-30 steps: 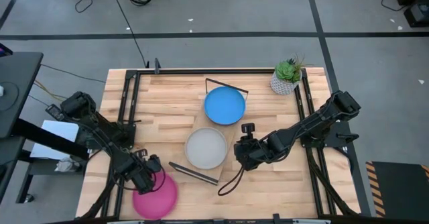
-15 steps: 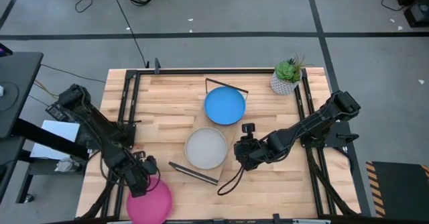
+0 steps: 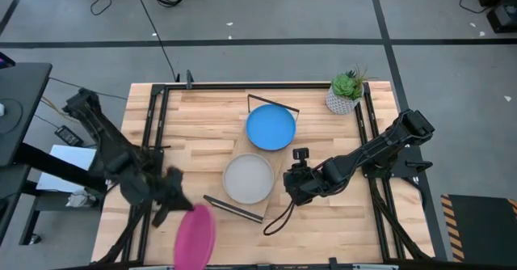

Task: Place and stack plates onto a shelf
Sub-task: Stack the pink plate on top of the blue plate on the shelf, then return to Home Position

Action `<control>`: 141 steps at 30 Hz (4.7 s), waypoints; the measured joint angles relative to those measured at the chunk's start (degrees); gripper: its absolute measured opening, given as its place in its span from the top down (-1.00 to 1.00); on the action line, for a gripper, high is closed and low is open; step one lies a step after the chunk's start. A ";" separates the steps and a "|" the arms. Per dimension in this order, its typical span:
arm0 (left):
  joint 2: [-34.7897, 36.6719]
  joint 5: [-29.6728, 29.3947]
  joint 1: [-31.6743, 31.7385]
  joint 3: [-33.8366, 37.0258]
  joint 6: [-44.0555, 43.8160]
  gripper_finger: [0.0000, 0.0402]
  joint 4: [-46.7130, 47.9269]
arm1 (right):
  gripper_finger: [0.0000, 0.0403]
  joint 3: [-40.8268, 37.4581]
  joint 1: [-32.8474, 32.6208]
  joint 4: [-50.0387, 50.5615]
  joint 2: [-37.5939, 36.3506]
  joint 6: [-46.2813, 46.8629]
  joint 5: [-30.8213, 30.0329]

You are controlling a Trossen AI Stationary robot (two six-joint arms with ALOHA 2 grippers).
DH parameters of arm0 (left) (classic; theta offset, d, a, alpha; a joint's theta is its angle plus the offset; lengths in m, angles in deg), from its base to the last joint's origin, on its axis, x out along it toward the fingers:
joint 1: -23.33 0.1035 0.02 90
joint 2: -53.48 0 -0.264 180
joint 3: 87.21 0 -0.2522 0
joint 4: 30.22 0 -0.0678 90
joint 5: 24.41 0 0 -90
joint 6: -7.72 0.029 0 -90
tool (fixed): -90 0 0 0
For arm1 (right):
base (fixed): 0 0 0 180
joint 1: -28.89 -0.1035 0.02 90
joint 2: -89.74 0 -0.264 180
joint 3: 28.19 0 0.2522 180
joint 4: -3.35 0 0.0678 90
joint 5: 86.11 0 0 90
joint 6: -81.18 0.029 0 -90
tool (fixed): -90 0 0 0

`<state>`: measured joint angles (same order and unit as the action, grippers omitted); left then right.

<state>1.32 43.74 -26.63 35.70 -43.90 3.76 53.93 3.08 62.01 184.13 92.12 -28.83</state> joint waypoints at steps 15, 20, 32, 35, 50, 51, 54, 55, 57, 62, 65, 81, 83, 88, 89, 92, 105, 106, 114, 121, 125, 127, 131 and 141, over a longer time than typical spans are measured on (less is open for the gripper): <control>4.18 -6.03 33.32 -2.97 13.17 0.89 -2.37 | 0.68 0.04 -3.70 -7.71 -5.31 -32.36 -28.48; 4.18 -0.98 43.67 -4.01 13.75 0.90 -1.98 | 0.69 0.04 -5.33 -17.04 -4.45 -58.98 -28.90; -2.53 15.01 58.65 -4.09 10.27 0.90 3.28 | 0.14 0.00 -4.10 -30.63 -2.32 -85.55 -26.34; -4.79 18.96 60.40 -4.09 10.24 0.90 3.61 | -0.01 0.00 -3.65 -34.46 -1.30 -94.49 -26.13; -10.60 27.64 62.43 -4.04 10.34 0.90 1.86 | 0.01 0.00 -0.74 -42.73 2.29 -111.50 -24.36; -10.62 27.99 62.41 -4.04 10.34 0.90 1.23 | 0.02 0.00 -0.39 -42.79 2.47 -111.50 -24.29; -10.60 28.10 62.39 -4.04 10.34 0.90 0.95 | 0.07 0.02 0.59 -42.88 2.69 -111.38 -24.36; -10.60 28.07 62.39 -4.04 10.43 0.90 1.02 | 0.09 0.02 0.82 -42.86 2.77 -111.21 -24.38; -10.60 28.06 62.41 -4.04 10.79 0.90 1.03 | 0.16 0.00 1.13 -42.70 2.86 -111.16 -24.40; -10.60 28.08 62.39 -4.04 11.48 0.90 0.99 | 0.34 0.00 1.46 -42.78 2.86 -110.03 -24.20; -10.55 28.11 62.39 -4.04 11.95 0.90 0.97 | 0.44 -0.02 1.47 -42.39 2.86 -109.44 -24.36; -10.48 28.14 61.95 -4.11 15.55 0.38 0.48 | 0.50 -0.01 1.43 -40.93 2.86 -106.05 -24.08; -10.00 27.48 61.95 -4.11 17.30 0.28 0.28 | 0.50 0.00 1.41 -39.65 2.86 -103.86 -23.97; -6.88 24.50 62.40 -4.11 22.24 0.12 -0.30 | 0.50 0.00 1.41 -33.85 2.84 -96.64 -24.46; -6.08 23.60 62.41 -4.09 23.69 0.11 0.03 | 0.50 0.00 1.41 -32.58 2.84 -94.27 -24.57; -3.38 21.32 62.30 -4.09 29.51 0.09 -0.28 | 0.50 0.00 2.32 -29.67 2.84 -84.36 -24.67; 0.19 17.53 60.03 -4.09 37.84 0.09 1.29 | 0.49 0.00 11.33 -11.62 2.80 -37.23 -25.31; 0.18 17.56 60.02 -4.09 37.72 0.09 1.42 | 0.49 0.02 12.04 -10.92 2.80 -35.72 -24.30; 0.18 17.57 60.01 -4.09 36.99 0.09 1.77 | 0.49 0.04 16.83 -10.07 2.88 -31.67 -20.86; 0.18 17.57 60.01 -4.09 36.79 0.09 2.70 | 0.48 0.04 19.46 -10.02 2.91 -31.60 -9.55; 0.18 17.58 59.98 -4.09 35.70 0.09 3.38 | 0.38 0.04 19.80 -10.06 2.93 -31.47 -3.45; 0.18 17.59 59.98 -4.09 35.69 0.09 4.02 | 0.29 0.04 19.31 -10.09 2.92 -31.49 -3.23; 0.18 17.61 59.98 -4.09 35.28 0.09 5.35 | 0.11 0.04 17.14 -10.02 2.08 -29.63 -2.76; 0.18 21.64 59.95 -4.09 32.85 0.09 5.19 | -0.12 3.24 13.95 0.43 -2.09 -15.08 -0.70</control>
<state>1.50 65.38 33.32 31.61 -11.05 8.95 57.17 17.02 62.44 182.04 77.04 -29.53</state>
